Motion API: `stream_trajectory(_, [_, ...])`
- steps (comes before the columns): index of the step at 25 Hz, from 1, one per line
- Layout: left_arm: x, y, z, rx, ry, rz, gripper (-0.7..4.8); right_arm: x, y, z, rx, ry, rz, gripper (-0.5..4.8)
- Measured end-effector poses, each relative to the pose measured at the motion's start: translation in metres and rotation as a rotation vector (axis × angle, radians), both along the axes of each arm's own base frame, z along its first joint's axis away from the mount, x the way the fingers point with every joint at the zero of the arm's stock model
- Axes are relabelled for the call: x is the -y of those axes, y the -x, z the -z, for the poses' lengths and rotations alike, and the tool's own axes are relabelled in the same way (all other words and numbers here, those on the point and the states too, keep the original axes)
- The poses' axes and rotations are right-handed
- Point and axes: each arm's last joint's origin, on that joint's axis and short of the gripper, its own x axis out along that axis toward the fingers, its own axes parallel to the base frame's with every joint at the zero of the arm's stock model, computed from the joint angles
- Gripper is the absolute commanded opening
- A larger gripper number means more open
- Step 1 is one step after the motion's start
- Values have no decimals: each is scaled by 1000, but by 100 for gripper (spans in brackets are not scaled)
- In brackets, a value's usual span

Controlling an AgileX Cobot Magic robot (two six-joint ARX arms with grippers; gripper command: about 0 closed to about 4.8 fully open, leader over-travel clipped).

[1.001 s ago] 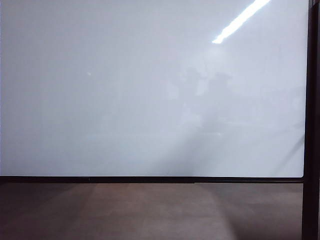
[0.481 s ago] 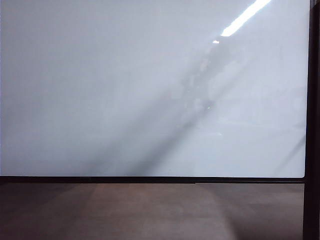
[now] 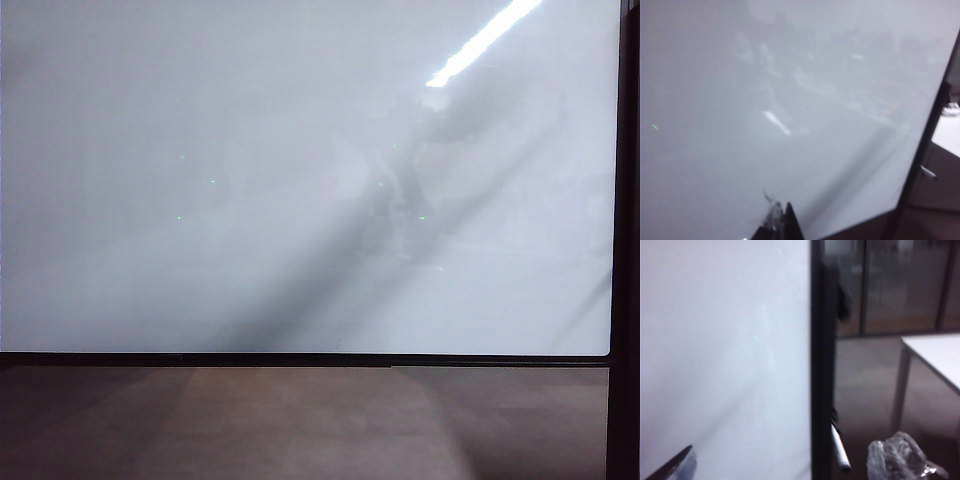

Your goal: Reach to the right to find the marker pen, pick it up, and write the number 4 on the whiteboard.

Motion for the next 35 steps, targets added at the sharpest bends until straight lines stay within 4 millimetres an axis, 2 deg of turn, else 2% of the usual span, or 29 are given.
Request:
stream_trajectory(3, [12,-22,7,-74,-9,-18,-5,21,-23,15,-29,-2,-10,433])
stream_trajectory(5, [30,-39,14,-118,-38,-40,-5,31,-44,26,-1,31,-12,433])
stream_trajectory(6, [45,-47,16,-106,-80,-12,-5,37,-62,37,16,41,-11,433])
stream_trajectory(7, [54,-52,17,-91,-108,18,-5,40,-69,45,7,39,-12,433])
stream_trajectory(8, [73,-60,21,-71,-162,63,-5,43,-82,61,-24,28,-19,433])
stream_trajectory(9, [87,-67,25,-61,-196,95,-5,43,-90,71,-41,22,-29,433])
stream_trajectory(10, [109,-76,33,-62,-224,151,-5,43,-100,83,-45,21,-46,432])
stream_trajectory(11, [119,-80,36,-60,-225,176,-5,43,-104,88,-46,21,-52,432])
stream_trajectory(12, [138,-86,42,-46,-220,218,-5,47,-112,101,-57,23,-49,432])
stream_trajectory(16, [166,-113,57,-8,-196,264,-5,55,-134,140,-111,64,-47,432])
stream_trajectory(19, [189,-135,87,-70,-233,325,-5,61,-153,163,-105,98,-69,432])
stream_trajectory(25, [212,-157,116,-80,-238,365,-5,77,-191,180,-36,131,-129,431])
stream_trajectory(27, [213,-160,118,-81,-238,362,-5,83,-204,184,-27,135,-153,430])
stream_trajectory(31, [214,-160,119,-81,-239,363,-5,87,-215,191,-43,129,-162,430])
stream_trajectory(32, [214,-160,119,-82,-239,363,-5,88,-215,191,-41,130,-160,417])
stream_trajectory(34, [214,-160,120,-82,-240,363,-5,91,-217,192,-39,130,-153,360])
stream_trajectory(35, [214,-160,120,-82,-240,364,-5,91,-217,192,-39,131,-154,353])
